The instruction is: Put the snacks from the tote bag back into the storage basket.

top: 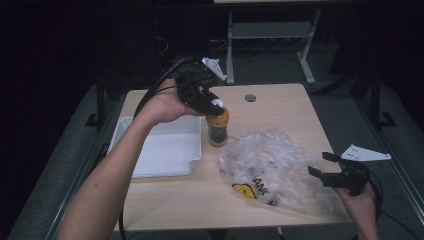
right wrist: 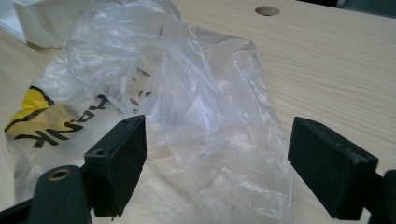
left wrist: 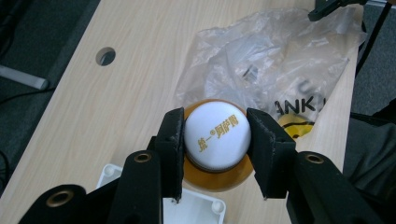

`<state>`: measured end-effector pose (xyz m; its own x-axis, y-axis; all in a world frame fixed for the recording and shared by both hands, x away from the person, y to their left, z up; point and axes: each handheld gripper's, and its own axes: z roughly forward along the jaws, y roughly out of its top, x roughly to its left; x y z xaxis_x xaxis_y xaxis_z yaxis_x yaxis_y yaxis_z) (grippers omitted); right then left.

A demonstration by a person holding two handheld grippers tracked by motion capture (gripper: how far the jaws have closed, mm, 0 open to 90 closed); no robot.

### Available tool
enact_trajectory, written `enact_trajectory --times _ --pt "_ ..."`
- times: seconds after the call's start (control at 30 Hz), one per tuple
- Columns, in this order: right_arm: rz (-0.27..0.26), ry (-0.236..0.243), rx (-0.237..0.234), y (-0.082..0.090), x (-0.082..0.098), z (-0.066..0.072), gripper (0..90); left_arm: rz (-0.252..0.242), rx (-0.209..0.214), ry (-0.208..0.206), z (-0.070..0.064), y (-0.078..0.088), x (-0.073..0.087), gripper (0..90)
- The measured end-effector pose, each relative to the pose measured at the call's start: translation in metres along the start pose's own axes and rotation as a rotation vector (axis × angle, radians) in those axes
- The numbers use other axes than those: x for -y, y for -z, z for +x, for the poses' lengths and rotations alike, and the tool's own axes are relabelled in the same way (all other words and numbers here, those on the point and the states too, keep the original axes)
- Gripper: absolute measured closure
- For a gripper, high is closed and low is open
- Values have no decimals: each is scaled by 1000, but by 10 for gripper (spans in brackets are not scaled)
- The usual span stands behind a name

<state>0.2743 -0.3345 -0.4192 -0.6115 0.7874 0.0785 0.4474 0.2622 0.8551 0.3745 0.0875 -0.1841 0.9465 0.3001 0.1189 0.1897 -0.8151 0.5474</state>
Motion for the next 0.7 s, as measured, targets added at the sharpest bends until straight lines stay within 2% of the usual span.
enact_trajectory --times 0.17,0.37,0.5,0.7 --pt "-5 6 -4 0 -1 2 192 6 3 16 3 7 8 591" --pt "-4 12 -2 1 -1 2 193 10 -22 30 7 17 18 591" --pt "-6 11 -1 2 -2 2 194 12 -24 38 10 22 24 591" --pt "-6 18 -2 0 -3 3 196 46 -50 45 13 22 34 591"
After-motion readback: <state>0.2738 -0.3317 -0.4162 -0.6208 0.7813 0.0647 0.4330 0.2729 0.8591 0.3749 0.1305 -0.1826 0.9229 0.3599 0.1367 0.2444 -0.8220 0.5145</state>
